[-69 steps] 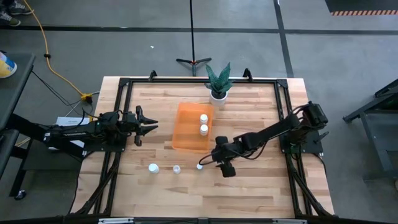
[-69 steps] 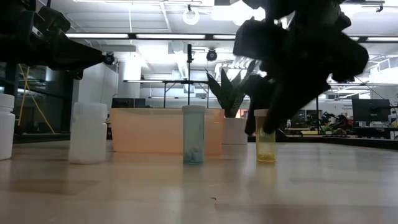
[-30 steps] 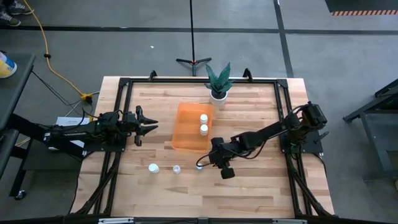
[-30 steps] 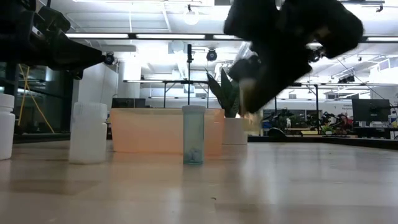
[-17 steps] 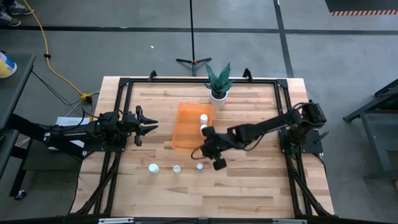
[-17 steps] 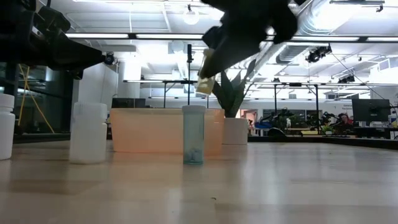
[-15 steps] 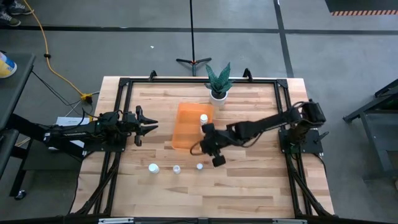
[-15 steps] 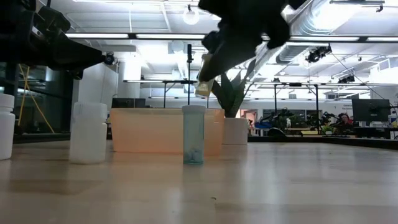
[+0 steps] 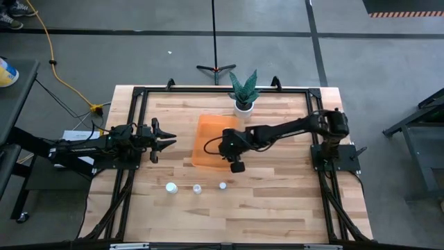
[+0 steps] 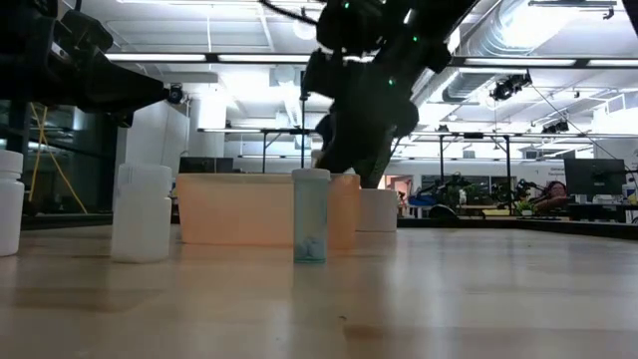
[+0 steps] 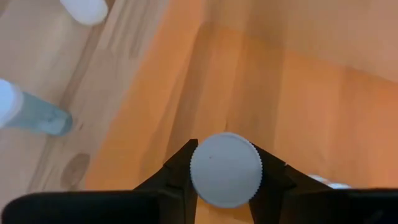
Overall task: Pick and place pill bottles into a basket
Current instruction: Put the yellow pill bottle into the orange bin
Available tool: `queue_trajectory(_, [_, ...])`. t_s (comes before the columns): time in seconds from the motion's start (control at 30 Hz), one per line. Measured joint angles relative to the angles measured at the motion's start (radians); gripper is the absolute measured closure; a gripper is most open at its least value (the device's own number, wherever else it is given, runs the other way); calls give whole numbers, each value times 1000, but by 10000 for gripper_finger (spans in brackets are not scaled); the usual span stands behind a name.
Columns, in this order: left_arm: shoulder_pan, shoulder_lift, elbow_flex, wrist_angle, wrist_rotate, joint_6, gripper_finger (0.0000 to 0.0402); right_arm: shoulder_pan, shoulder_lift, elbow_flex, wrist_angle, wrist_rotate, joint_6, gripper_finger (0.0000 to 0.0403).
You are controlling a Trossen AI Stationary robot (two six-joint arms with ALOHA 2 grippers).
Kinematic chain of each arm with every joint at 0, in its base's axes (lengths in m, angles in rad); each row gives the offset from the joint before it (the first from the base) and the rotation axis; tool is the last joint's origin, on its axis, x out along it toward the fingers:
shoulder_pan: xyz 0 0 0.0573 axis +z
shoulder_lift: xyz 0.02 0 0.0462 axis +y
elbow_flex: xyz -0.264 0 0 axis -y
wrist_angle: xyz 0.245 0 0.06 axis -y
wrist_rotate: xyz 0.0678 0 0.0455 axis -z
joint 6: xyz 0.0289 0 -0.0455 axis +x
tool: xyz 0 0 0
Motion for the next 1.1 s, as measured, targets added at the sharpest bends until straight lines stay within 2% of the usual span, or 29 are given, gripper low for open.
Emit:
queue_trajectory(0.33, [0, 0, 0, 0, 0, 0, 269, -1, 66, 0, 1, 0, 2, 288])
queue_trajectory(0.7, [0, 0, 0, 0, 0, 0, 269, -7, 66, 0, 4, -32, 6, 302])
queue_trajectory(1.1, [0, 0, 0, 0, 0, 0, 269, -7, 66, 0, 5, -16, 21, 245])
